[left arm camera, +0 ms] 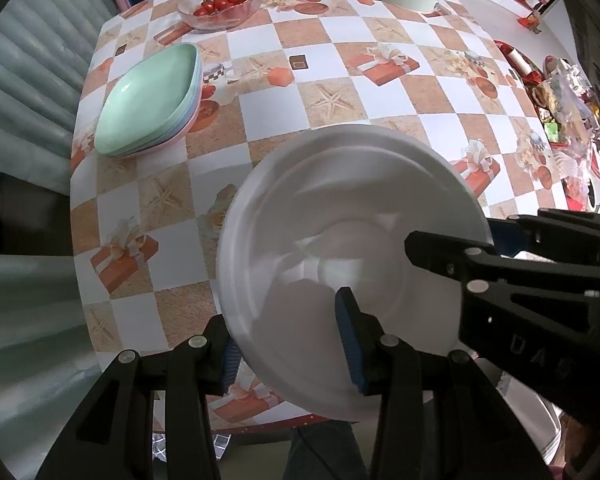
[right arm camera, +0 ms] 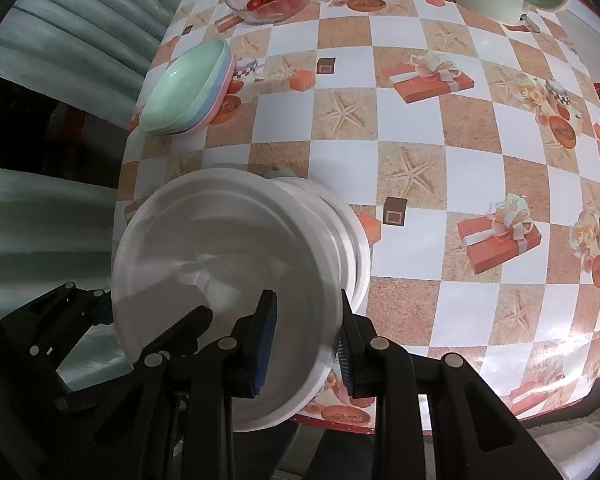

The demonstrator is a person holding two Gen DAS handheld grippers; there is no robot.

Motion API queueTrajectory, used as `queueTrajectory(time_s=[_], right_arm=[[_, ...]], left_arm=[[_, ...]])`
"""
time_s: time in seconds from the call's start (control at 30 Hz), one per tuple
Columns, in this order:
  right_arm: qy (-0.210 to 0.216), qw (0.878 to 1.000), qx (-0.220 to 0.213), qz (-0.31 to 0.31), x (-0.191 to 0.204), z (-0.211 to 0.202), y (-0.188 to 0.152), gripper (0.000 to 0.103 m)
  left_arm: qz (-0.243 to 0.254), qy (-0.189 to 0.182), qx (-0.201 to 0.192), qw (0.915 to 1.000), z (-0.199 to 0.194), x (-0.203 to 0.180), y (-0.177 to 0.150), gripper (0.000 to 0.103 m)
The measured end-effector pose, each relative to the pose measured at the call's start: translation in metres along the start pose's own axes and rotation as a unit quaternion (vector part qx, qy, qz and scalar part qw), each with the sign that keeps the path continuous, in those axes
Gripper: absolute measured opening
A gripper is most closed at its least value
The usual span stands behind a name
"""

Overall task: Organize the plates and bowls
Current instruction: 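Carry the small white bowl with both grippers onto the white bowl stack, release, then grasp the rim of the stacked white bowls with both grippers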

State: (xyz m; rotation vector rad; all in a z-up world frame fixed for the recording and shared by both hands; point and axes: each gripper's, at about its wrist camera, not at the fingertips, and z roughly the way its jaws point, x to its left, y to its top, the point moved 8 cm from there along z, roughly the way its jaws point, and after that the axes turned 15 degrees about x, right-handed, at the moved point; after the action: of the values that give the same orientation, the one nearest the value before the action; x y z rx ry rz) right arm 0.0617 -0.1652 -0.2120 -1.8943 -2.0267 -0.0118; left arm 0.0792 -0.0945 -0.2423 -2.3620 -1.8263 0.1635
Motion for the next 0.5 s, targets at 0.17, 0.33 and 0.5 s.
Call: queueTrajectory(time_s=[0.17, 0.33, 0.5], right_arm=[[-0.001, 1.000, 0.003, 0.002, -0.0021, 0.0057, 0.0048, 0.031], [0.005, 1.000, 0.007, -0.005, -0.0005, 0.0098, 0.0075, 0.031], [-0.001, 1.000, 0.004, 0.001, -0.0037, 0.0081, 0.0084, 0.057]], left_arm=[[0.001, 0.001, -0.003, 1.0000, 0.0031, 0.0007, 0.0039, 0.046], [0.004, 0.003, -0.020, 0.9998, 0.0015, -0.0009, 0.0087, 0.072], [0.003, 0.013, -0.026, 0.9996, 0.0005, 0.0017, 0.0091, 0.079]])
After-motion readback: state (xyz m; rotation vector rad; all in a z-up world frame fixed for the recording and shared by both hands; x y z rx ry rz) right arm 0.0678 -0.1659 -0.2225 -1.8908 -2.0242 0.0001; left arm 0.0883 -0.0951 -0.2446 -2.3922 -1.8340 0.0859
